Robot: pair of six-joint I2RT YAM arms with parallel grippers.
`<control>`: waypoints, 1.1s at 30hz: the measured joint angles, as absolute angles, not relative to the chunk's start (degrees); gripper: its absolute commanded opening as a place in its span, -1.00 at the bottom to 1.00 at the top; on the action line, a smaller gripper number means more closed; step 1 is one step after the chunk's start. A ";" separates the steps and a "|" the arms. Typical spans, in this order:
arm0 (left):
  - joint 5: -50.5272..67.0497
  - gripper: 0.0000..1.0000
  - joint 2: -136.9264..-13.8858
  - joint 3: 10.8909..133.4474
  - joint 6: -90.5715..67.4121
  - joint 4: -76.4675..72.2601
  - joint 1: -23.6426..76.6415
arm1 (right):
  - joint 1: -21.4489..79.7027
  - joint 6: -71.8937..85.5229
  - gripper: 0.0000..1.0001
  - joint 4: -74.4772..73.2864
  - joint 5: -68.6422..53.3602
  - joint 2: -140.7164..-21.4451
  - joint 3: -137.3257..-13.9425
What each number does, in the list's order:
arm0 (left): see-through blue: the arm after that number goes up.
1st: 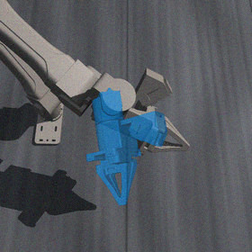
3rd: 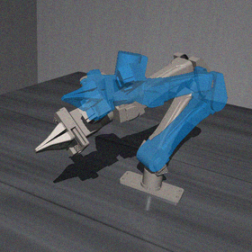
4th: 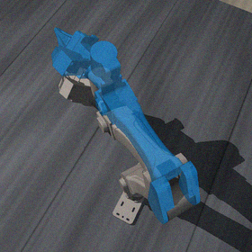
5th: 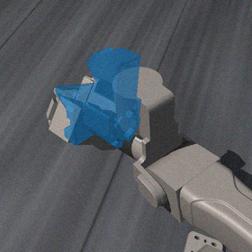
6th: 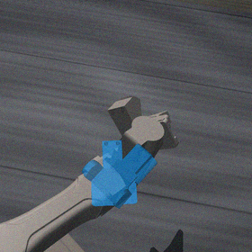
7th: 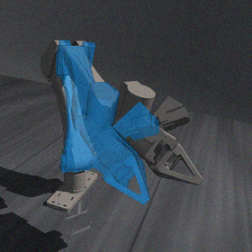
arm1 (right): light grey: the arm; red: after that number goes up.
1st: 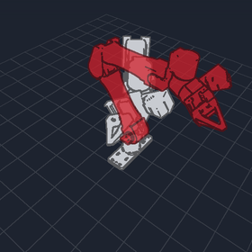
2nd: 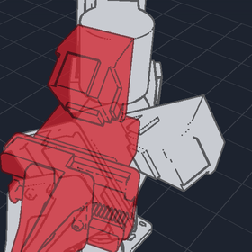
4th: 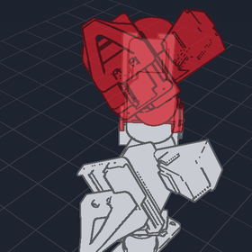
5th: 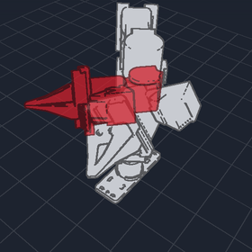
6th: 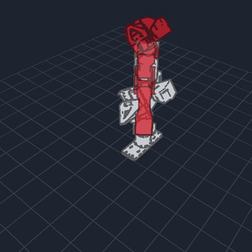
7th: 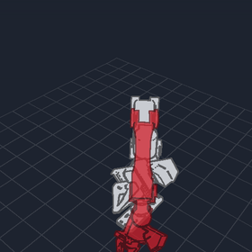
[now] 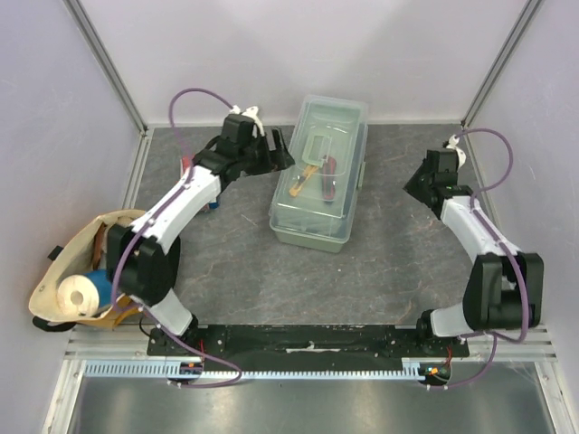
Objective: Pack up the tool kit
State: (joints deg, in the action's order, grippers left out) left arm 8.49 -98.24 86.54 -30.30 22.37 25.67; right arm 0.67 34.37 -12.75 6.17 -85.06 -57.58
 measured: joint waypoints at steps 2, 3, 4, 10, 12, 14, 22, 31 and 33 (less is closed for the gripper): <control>6.15 0.85 -93.14 83.35 -29.26 24.82 25.06 | 0.75 33.71 -0.19 -15.66 7.01 -80.71 -56.23; 5.30 0.85 -90.00 81.34 -28.77 26.37 24.71 | 0.75 33.36 -0.08 -17.02 7.44 -78.67 -55.86; 4.40 0.86 -86.74 79.55 -28.36 27.86 24.38 | 0.80 32.80 0.01 -18.79 7.75 -76.25 -55.61; 3.31 0.86 -70.61 71.88 -26.41 33.50 23.97 | 0.91 30.74 0.43 -26.72 7.84 -62.78 -55.81; 3.38 0.86 -66.87 70.59 -26.00 35.44 24.01 | 0.91 30.20 0.58 -29.30 7.64 -59.18 -56.40; 3.68 0.87 -63.09 68.97 -25.50 37.12 24.01 | 0.89 29.74 0.71 -31.53 7.27 -55.42 -56.88; 6.44 0.87 -46.89 62.67 -22.24 43.07 24.12 | 0.91 28.53 0.96 -37.28 3.88 -40.91 -57.17; 4.40 0.88 -34.61 61.01 -22.15 48.49 24.14 | 0.89 29.02 0.96 -43.40 5.78 -24.03 -57.43; 3.49 0.88 -32.99 61.01 -22.15 49.43 24.14 | 0.89 29.39 0.96 -44.69 7.42 -21.56 -57.47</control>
